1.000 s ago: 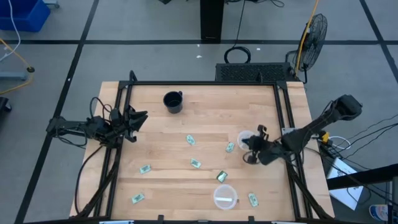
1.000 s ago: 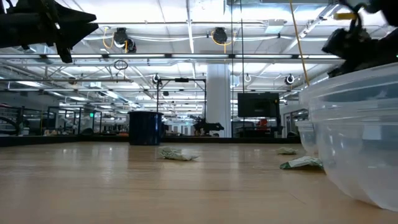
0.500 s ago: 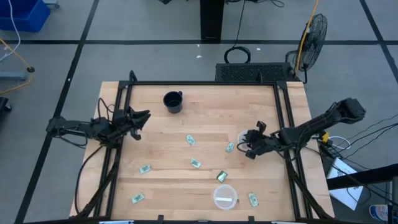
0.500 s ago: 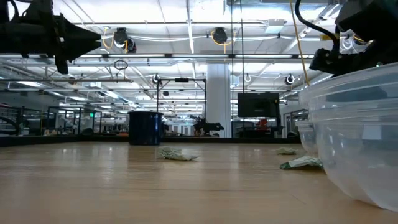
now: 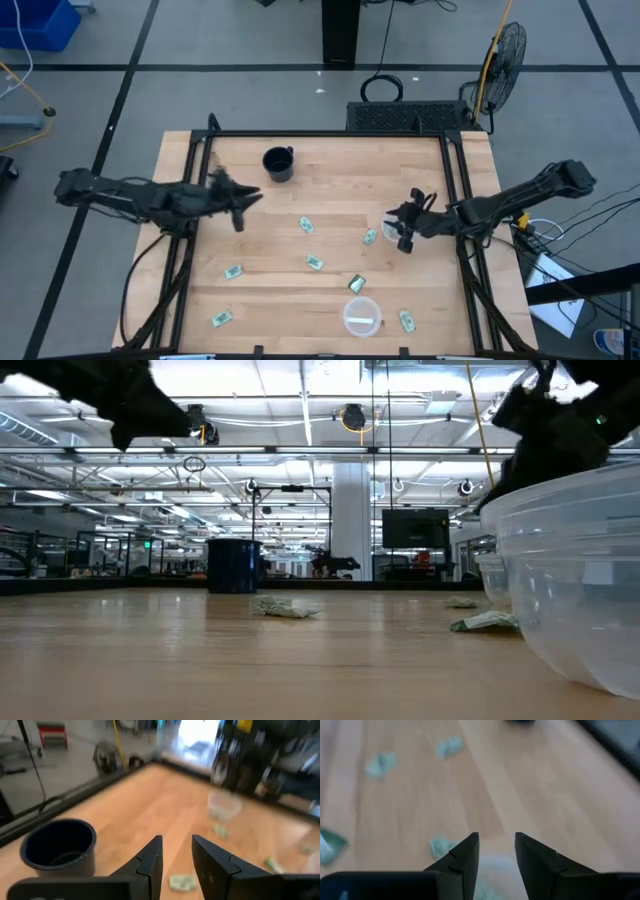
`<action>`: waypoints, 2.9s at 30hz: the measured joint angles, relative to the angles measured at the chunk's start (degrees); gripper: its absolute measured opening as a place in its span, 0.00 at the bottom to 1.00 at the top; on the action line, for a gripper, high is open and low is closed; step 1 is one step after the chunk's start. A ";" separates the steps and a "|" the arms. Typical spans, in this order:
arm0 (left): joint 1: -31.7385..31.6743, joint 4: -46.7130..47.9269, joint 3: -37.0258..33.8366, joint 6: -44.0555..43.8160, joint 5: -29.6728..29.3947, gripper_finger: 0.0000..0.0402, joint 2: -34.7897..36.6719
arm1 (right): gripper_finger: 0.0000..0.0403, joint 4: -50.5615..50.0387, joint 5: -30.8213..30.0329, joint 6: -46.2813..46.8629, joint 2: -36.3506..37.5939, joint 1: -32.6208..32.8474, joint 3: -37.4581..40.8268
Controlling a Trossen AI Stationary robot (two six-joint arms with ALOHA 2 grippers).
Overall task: Pick and place items into bin
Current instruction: Put the white stevia packet into the bottom bin
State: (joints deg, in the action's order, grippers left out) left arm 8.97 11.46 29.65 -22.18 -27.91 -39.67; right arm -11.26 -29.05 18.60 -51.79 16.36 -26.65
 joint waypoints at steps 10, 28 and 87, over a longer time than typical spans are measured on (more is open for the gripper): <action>0.15 19.24 13.44 9.97 19.32 0.27 -22.53 | 0.29 8.04 -0.91 -3.90 2.34 -0.21 0.06; 14.16 40.20 14.27 -24.94 36.44 0.27 -26.79 | 0.29 15.53 -1.19 -14.22 2.34 -0.26 3.58; 24.70 36.60 42.12 -16.74 11.26 0.00 -50.46 | 0.29 47.46 8.55 -35.66 2.25 -14.51 3.59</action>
State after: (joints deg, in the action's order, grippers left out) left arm 33.68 48.05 71.77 -38.92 -16.65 -90.13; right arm 36.20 -20.49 -17.06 -49.54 1.85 -23.06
